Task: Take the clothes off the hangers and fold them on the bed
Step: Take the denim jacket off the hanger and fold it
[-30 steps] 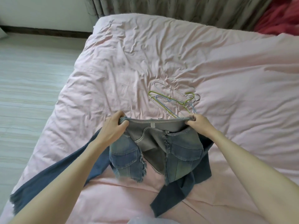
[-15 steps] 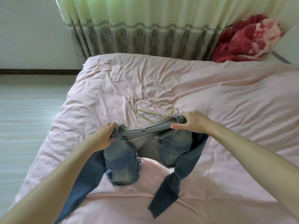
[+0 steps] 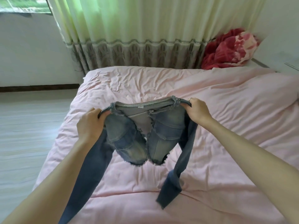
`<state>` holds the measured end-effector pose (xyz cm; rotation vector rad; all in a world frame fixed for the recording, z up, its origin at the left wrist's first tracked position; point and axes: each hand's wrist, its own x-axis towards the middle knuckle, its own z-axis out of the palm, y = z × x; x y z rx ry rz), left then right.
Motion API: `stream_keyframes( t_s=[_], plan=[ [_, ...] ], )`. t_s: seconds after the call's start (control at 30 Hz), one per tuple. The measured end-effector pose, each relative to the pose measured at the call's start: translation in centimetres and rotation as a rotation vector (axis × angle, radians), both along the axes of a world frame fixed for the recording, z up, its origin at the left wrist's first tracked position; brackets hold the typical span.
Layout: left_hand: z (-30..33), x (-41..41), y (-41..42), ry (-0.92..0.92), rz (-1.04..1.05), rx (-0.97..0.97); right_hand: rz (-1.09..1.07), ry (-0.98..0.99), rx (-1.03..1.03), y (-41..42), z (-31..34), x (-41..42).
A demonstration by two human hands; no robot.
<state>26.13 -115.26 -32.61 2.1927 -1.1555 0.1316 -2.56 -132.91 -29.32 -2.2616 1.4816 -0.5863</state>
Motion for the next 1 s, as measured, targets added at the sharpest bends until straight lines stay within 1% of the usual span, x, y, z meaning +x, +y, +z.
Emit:
stream_keyframes(
  t_s=[0.07, 0.13, 0.2, 0.27, 0.3, 0.37, 0.43, 0.57, 0.73, 0.8, 0.87, 0.93, 1.0],
  plan=[
    [-0.9, -0.2, 0.9, 0.141, -0.025, 0.014, -0.072, -0.109, 0.145, 0.8, -1.1, 0.2],
    [-1.7, -0.8, 1.4, 0.243, -0.052, 0.039, -0.126, -0.226, 0.281, 1.8, -2.3, 0.5],
    [-2.0, -1.4, 2.1, 0.269, -0.085, 0.055, -0.196, -0.347, 0.366, 3.1, -3.2, 0.4],
    [-1.5, -1.9, 3.1, 0.227, -0.120, 0.008, -0.246, -0.406, 0.388, 4.0, -3.1, -0.2],
    [-1.0, -2.3, 3.9, 0.188, -0.125, -0.028, -0.243, -0.381, 0.348, 4.6, -2.7, -0.8],
    [0.0, -3.2, 5.2, 0.104, -0.115, -0.096, -0.174, -0.246, 0.188, 5.8, -1.5, -2.0],
    [0.9, -4.5, 6.5, 0.043, -0.064, -0.128, -0.098, -0.164, 0.070, 7.2, -0.3, -3.2],
    [1.9, -7.6, 9.9, -0.120, 0.103, -0.198, -0.005, -0.188, -0.056, 10.9, 2.7, -6.0],
    [3.9, -11.0, 14.2, -0.126, 0.192, -0.296, 0.041, -0.174, -0.229, 15.0, 6.6, -9.0],
    [5.1, -12.5, 16.0, -0.131, 0.150, -0.379, 0.048, -0.181, -0.291, 16.4, 8.0, -10.4],
    [6.7, -13.7, 17.6, -0.121, 0.066, -0.471, 0.067, -0.219, -0.322, 17.5, 9.2, -11.7],
    [8.7, -14.6, 18.8, -0.108, 0.000, -0.510, 0.126, -0.271, -0.306, 18.2, 10.3, -12.8],
    [10.7, -15.1, 19.4, -0.087, -0.064, -0.520, 0.170, -0.280, -0.254, 18.9, 11.6, -13.7]
  ],
)
